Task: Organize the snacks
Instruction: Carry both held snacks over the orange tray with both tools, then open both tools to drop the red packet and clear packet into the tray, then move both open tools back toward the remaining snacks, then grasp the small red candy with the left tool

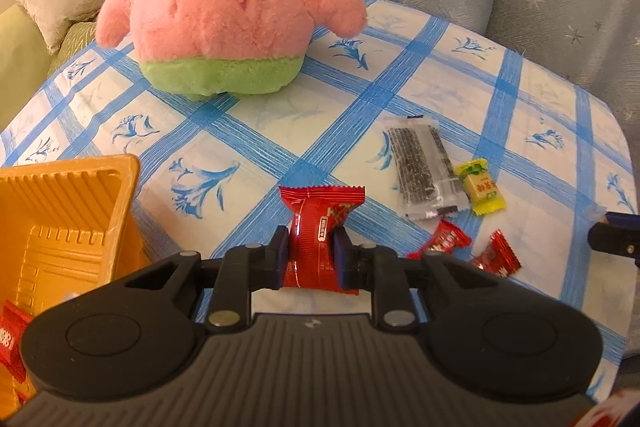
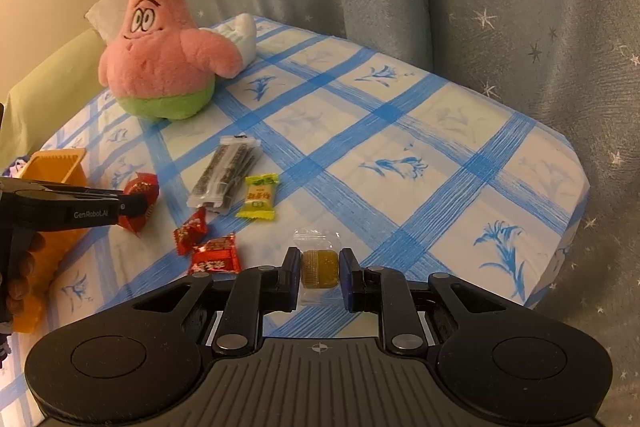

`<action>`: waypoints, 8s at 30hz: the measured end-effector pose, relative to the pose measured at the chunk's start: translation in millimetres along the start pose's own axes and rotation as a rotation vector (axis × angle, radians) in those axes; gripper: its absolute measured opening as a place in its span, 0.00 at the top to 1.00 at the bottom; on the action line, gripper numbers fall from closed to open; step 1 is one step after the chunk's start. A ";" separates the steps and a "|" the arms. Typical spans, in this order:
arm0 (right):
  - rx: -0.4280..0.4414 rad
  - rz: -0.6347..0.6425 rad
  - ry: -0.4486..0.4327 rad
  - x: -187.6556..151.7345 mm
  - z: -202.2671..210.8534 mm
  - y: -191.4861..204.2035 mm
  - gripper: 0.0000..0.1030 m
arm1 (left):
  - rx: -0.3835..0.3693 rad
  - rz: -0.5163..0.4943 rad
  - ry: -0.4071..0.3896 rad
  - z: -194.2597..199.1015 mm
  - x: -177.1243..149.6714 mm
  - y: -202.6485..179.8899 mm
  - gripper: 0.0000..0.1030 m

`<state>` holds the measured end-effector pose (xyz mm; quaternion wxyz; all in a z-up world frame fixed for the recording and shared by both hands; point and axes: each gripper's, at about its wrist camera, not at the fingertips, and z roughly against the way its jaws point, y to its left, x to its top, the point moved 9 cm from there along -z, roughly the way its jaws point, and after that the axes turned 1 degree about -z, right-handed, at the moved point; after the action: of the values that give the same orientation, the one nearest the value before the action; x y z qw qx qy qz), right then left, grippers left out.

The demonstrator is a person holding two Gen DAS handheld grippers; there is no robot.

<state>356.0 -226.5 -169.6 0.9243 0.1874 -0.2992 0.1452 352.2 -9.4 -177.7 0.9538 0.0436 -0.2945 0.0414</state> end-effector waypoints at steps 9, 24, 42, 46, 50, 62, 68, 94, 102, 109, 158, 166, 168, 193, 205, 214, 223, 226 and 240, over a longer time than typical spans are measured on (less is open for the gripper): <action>0.051 0.034 -0.013 -3.3 20.0 38.0 0.80 | -0.040 0.030 -0.015 47.5 -20.6 10.6 0.80; 0.190 0.142 0.009 -28.9 58.9 150.1 0.80 | -0.008 0.081 -0.102 147.2 -66.4 69.8 0.80; 0.364 0.208 0.040 -58.4 58.7 281.1 0.80 | 0.091 0.155 -0.115 194.9 -112.6 160.2 0.80; 0.381 0.215 0.041 -57.5 50.7 304.4 0.80 | 0.097 0.152 -0.112 192.9 -112.9 174.6 0.80; 0.388 0.205 0.047 -55.0 38.5 322.4 0.80 | 0.093 0.151 -0.101 185.5 -110.6 188.1 0.80; 0.353 0.173 0.065 -42.5 -8.9 350.1 0.80 | 0.051 0.145 -0.073 146.7 -95.8 209.8 0.80; 0.324 0.145 0.072 -34.0 -27.1 347.6 0.80 | 0.042 0.131 -0.059 125.5 -84.8 216.5 0.80; 0.286 0.101 0.066 -18.0 -44.2 335.4 0.80 | 0.009 0.156 -0.051 108.8 -77.4 223.3 0.79; 0.304 0.116 0.075 -22.4 -38.1 342.5 0.80 | 0.023 0.180 -0.044 123.1 -93.0 231.3 0.79; 0.361 0.129 0.110 -33.0 -31.5 351.3 0.80 | 0.032 0.201 -0.039 131.3 -103.1 235.7 0.79; 0.337 0.082 0.064 -65.0 60.0 288.3 0.42 | 0.002 0.222 -0.065 217.3 -150.7 157.0 0.51; 0.319 0.074 0.067 -74.1 75.9 266.4 0.36 | -0.018 0.214 -0.038 218.2 -163.8 130.4 0.51; 0.314 0.072 0.071 -76.4 78.8 259.4 0.35 | -0.018 0.213 -0.031 217.3 -165.7 124.1 0.51; 0.147 0.003 0.091 -85.3 85.2 125.3 0.33 | -0.112 0.088 -0.022 181.3 -134.3 6.5 0.50; 0.088 -0.050 0.075 -68.3 70.9 71.5 0.33 | -0.130 0.050 -0.038 149.3 -103.7 -32.7 0.51; 0.063 -0.070 0.072 -54.2 53.3 38.9 0.33 | -0.124 0.040 -0.037 117.6 -84.3 -46.2 0.52; 0.043 -0.091 0.084 -41.1 37.0 9.9 0.33 | -0.129 0.005 -0.052 81.0 -57.1 -57.3 0.57; 0.038 -0.097 0.084 -36.0 32.7 2.1 0.33 | -0.134 -0.016 -0.059 68.5 -46.5 -61.3 0.61; 0.016 -0.139 0.094 -21.3 17.9 -26.6 0.33 | -0.128 -0.088 -0.047 22.2 -8.9 -69.1 0.69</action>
<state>340.7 -261.2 -176.1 0.9436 0.2080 -0.2408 0.0919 339.8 -80.9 -168.6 0.9484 -0.0037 -0.3164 -0.0205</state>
